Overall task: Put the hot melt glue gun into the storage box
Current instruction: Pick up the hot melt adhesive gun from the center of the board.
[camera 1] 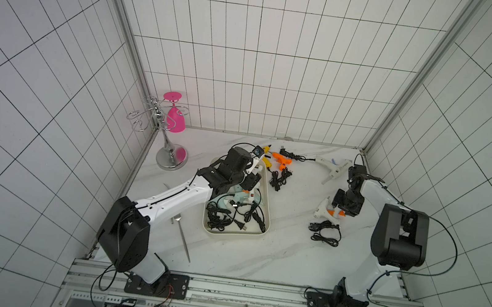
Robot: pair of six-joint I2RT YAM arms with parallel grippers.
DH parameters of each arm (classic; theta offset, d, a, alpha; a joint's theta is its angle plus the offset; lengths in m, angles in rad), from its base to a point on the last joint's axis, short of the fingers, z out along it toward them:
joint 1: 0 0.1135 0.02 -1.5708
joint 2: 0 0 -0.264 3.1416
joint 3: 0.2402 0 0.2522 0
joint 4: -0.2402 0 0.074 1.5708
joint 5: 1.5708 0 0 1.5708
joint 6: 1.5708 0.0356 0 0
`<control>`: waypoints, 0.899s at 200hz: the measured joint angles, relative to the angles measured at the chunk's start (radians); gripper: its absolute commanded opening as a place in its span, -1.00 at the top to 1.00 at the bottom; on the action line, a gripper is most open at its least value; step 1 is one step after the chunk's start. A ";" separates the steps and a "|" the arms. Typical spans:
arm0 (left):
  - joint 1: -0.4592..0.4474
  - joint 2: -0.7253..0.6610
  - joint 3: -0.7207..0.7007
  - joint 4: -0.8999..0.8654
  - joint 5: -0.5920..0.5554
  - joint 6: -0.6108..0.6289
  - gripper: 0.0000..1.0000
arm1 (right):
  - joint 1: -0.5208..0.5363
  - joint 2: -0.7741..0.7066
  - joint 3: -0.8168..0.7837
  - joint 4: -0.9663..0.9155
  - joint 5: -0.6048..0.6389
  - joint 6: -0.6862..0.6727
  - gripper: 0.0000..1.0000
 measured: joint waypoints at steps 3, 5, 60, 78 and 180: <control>0.000 0.000 0.000 0.000 0.000 0.000 -0.49 | 0.000 0.002 0.000 0.001 0.000 0.005 -0.03; 0.000 0.000 0.000 0.000 0.000 0.000 -0.49 | 0.000 0.005 0.000 0.002 -0.002 0.008 -0.03; 0.000 0.013 0.000 0.000 0.000 0.000 -0.50 | 0.000 0.045 -0.003 0.032 -0.033 0.094 -0.01; 0.000 0.013 0.000 0.000 0.000 0.000 -0.49 | 0.000 0.044 -0.013 0.053 -0.029 0.121 0.03; 0.002 0.040 0.000 -0.015 0.000 0.001 -0.49 | 0.003 0.009 -0.018 0.076 -0.006 0.168 -0.10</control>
